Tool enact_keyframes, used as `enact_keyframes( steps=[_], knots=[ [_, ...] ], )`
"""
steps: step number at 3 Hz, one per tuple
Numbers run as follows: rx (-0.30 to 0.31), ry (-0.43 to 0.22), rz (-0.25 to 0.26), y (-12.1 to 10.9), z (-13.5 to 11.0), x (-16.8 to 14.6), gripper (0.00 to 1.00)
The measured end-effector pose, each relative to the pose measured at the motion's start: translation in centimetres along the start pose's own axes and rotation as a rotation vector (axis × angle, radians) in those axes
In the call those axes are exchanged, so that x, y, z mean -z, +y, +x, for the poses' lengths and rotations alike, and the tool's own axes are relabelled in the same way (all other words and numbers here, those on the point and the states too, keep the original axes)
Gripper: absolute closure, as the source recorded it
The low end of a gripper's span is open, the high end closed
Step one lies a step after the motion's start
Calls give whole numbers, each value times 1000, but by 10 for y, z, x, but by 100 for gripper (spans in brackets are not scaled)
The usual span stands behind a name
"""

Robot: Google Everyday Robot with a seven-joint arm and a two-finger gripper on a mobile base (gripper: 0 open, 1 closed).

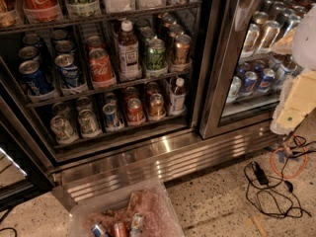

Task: Pick 7up can from bottom shelf of fridge

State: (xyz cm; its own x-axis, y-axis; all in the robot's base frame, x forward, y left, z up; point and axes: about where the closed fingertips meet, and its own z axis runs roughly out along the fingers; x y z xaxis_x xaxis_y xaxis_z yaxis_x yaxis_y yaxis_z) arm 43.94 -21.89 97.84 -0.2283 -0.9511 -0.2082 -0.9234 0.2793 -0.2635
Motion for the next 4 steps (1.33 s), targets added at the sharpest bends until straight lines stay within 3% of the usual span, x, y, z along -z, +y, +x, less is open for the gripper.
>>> enact_keyframes(
  steps=[2,4],
  knots=[
    [-27,-62,5,4,-7,-13,0],
    [-60,-137,-17,12,-22,-60,0]
  ],
)
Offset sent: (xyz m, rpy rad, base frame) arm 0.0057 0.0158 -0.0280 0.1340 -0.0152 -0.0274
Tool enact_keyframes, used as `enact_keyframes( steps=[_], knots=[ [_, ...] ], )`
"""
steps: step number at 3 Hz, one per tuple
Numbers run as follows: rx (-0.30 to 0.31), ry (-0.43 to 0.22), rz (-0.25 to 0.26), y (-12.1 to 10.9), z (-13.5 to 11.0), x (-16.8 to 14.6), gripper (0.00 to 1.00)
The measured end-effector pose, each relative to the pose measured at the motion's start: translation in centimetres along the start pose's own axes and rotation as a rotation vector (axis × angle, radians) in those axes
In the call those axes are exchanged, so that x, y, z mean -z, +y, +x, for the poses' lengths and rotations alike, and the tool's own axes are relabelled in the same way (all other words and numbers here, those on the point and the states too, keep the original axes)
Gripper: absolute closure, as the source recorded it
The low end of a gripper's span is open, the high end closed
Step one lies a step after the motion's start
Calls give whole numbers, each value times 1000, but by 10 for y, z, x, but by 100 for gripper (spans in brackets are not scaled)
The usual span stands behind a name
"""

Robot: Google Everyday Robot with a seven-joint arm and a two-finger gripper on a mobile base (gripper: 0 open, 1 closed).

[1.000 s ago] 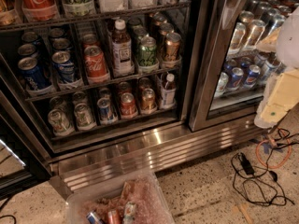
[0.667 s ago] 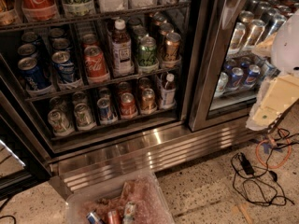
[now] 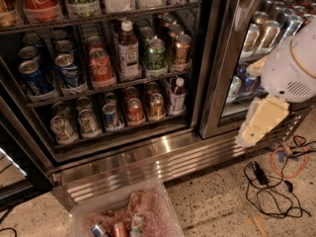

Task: Pick 7up can from bottom shelf of fridge

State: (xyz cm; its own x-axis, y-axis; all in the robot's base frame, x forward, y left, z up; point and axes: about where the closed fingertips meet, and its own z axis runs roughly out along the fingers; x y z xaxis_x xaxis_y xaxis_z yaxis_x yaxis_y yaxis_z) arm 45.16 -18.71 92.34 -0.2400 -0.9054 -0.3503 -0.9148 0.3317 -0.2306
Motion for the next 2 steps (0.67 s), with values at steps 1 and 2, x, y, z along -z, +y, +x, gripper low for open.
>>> enact_keyframes(
  steps=[1,2],
  knots=[
    [9,-22,-27,7,-5,-33,0],
    [21,-29,-49,15,-8,-66,0]
  ],
)
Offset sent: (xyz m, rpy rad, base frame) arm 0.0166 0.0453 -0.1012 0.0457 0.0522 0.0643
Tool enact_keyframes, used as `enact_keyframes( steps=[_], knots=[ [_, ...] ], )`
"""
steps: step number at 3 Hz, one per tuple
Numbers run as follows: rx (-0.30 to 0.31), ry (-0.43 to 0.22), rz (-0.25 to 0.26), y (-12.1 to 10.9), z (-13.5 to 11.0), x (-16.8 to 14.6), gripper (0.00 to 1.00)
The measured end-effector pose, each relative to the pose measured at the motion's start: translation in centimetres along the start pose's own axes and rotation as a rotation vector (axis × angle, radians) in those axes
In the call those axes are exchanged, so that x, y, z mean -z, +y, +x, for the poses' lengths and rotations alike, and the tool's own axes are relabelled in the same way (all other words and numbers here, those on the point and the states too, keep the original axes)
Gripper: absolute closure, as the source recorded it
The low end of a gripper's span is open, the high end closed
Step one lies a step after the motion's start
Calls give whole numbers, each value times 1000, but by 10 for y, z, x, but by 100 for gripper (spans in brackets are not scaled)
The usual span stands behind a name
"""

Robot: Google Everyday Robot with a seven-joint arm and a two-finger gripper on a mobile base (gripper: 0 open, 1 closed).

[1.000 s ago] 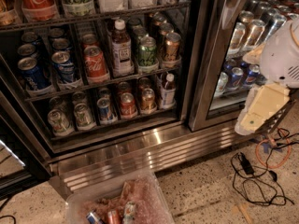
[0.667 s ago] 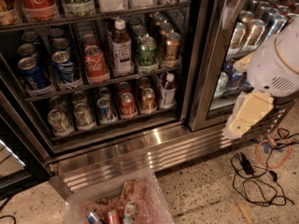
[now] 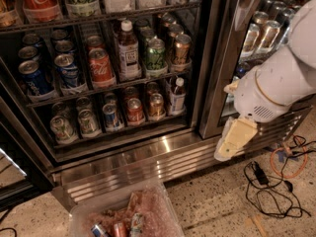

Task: Pick 7up can from bottom shelf of fridge

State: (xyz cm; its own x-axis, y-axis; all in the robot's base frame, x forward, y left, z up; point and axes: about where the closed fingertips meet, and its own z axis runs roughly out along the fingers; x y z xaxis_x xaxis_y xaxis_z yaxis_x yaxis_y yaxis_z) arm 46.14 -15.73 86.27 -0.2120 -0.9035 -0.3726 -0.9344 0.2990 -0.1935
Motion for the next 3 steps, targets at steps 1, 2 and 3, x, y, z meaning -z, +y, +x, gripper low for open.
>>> enact_keyframes(
  steps=[1,2,3],
  knots=[
    [15,7,-16,3,-2,-33,0],
    [28,13,-33,5,-2,-63,0],
    [29,14,-35,5,-2,-66,0]
  ],
)
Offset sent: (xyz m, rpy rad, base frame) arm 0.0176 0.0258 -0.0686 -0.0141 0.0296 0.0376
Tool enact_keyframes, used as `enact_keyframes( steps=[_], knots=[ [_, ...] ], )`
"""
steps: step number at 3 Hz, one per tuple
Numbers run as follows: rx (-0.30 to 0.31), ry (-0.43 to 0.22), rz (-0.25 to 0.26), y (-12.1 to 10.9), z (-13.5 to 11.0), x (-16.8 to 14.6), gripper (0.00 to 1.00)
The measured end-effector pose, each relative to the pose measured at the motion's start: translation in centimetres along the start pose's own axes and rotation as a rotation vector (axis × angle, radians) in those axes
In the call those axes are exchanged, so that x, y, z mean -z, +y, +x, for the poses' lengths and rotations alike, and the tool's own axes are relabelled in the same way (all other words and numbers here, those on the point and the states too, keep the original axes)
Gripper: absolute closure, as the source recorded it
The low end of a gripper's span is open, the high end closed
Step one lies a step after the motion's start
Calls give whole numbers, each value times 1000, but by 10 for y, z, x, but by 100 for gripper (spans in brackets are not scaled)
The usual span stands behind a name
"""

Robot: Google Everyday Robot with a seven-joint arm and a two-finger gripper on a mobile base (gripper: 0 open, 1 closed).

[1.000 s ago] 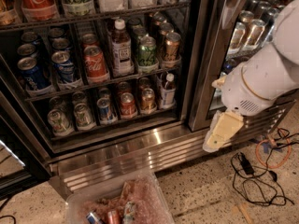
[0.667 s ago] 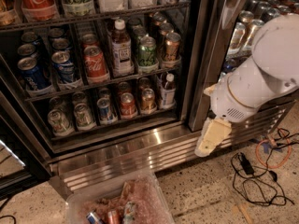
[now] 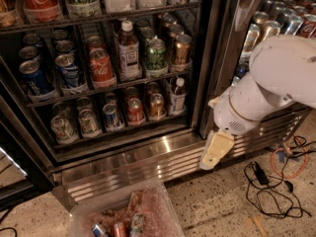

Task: Pick 7up can from bottom shelf of fridge

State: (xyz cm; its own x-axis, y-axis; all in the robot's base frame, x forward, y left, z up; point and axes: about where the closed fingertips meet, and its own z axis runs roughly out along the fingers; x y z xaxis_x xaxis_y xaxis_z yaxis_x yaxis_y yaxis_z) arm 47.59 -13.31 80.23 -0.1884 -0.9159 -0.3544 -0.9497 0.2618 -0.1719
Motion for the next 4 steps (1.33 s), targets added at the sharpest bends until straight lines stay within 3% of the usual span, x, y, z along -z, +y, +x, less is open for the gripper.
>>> enact_keyframes(
  steps=[1,2,3,4],
  knots=[
    [-8,27,-18,2,-2,25,0],
    [-6,25,25,4,-3,82,0],
    [18,0,81,5,-5,102,0],
    [17,0,77,5,-6,101,0]
  ],
)
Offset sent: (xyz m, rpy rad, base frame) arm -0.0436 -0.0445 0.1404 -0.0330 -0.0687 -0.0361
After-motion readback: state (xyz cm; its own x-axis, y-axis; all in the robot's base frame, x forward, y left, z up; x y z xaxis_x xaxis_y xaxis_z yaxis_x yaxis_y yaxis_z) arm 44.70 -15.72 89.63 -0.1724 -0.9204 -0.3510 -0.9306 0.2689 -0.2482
